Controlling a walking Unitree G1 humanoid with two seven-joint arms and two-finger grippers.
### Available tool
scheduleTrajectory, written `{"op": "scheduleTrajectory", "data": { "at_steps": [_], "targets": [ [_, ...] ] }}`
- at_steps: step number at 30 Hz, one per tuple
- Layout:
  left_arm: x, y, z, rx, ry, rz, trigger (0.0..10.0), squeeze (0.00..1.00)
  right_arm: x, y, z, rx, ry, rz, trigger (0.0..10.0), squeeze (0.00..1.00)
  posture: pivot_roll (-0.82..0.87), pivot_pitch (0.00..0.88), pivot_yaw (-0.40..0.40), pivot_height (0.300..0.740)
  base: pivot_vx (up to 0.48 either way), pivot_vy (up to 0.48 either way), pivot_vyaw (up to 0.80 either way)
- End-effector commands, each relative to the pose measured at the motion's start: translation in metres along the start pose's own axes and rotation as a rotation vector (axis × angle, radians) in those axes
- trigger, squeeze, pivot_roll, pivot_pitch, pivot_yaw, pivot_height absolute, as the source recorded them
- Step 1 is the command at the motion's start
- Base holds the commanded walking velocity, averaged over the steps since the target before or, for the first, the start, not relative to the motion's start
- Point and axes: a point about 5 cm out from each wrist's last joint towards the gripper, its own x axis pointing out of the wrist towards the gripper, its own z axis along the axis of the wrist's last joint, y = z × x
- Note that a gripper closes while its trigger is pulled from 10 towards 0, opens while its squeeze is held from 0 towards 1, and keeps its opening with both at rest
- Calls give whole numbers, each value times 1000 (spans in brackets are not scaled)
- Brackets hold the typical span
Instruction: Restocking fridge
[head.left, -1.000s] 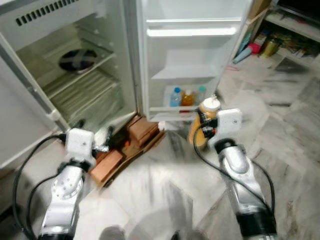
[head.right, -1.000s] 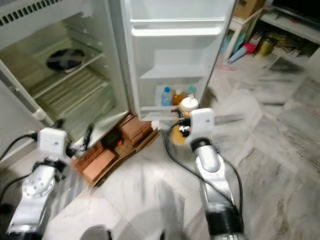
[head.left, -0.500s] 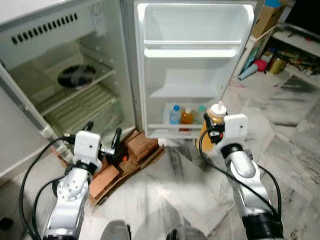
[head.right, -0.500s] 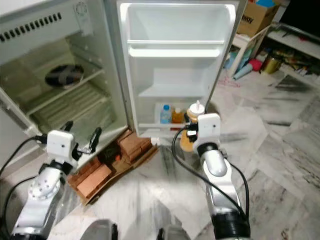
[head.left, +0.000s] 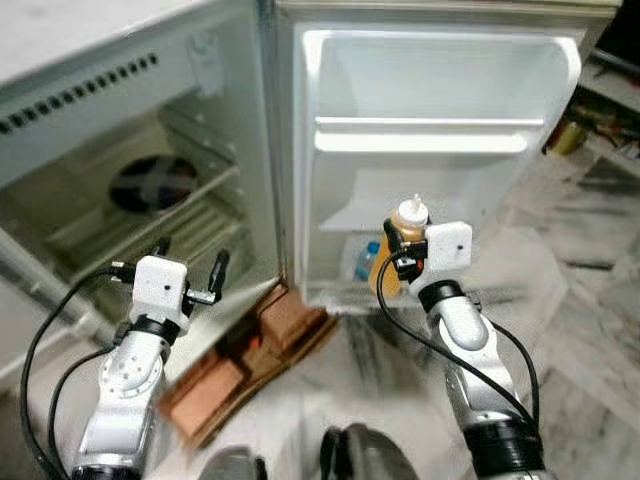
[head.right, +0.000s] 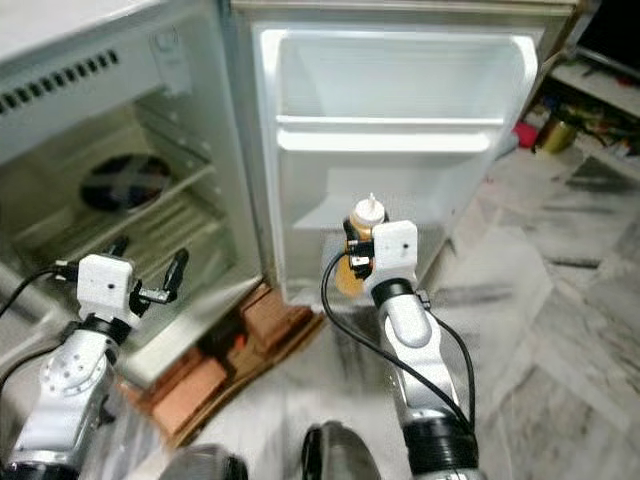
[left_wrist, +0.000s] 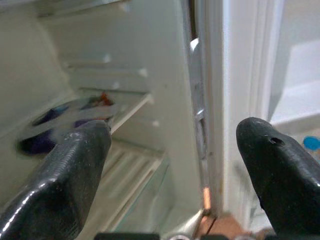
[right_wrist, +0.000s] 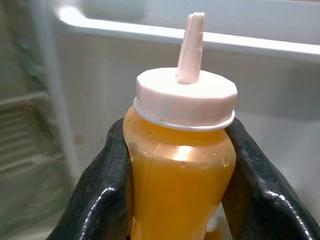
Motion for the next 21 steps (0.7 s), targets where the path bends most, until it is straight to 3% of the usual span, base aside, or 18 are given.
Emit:
{"op": "scheduleTrajectory", "data": {
  "at_steps": [1,21],
  "targets": [
    [0,1,1,21,0,-11,10000,0,1,-3,5,-4,-24,-19,10000,0,60,107,-57,740,0,0,0],
    [0,-1,2,23,-2,-11,10000,0,1,-3,4,-3,-19,-19,10000,0,60,113,-60,740,0,0,0]
  ]
}}
